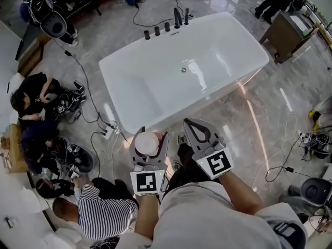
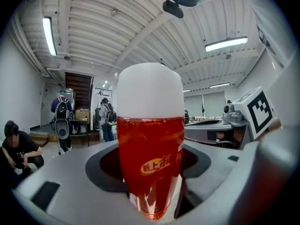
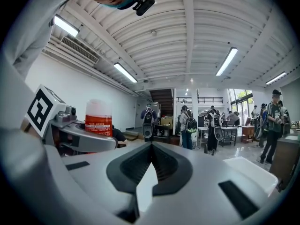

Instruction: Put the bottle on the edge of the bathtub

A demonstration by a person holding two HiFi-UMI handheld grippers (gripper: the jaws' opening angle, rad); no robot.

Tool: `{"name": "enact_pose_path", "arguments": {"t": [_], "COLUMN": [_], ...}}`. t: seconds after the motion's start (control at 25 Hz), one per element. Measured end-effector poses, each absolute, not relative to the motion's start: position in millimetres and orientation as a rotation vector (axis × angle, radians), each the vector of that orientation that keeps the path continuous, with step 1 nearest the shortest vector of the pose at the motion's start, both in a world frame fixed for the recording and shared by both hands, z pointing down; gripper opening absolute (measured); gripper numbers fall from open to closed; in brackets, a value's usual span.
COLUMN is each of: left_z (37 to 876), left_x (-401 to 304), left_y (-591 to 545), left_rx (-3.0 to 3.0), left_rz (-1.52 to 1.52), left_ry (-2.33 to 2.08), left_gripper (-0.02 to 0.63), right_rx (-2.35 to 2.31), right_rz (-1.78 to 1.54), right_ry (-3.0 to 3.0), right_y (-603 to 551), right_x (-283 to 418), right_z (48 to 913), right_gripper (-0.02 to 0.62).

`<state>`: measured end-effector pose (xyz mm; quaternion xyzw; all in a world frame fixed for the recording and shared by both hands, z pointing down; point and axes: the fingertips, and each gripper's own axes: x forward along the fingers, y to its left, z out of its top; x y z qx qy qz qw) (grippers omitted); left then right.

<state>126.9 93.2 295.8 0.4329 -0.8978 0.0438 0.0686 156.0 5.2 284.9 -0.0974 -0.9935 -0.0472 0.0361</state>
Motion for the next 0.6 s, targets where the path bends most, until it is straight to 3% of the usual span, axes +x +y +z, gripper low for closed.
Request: {"name": "enact_pose_path", "arguments": {"t": [0.6], "left_z": [312], "left_x": [-19], "left_y": [84], "left_rx": [1.259], "left_rz": [0.18], "left_ry": [-2.711], "left_gripper": [0.298], "right_rx": [-0.385], "right_rz": [-0.123], "right_ry": [-3.014], "right_y": [-2], "right_x": [8], "right_z": [315], "right_gripper": [0.006]}}
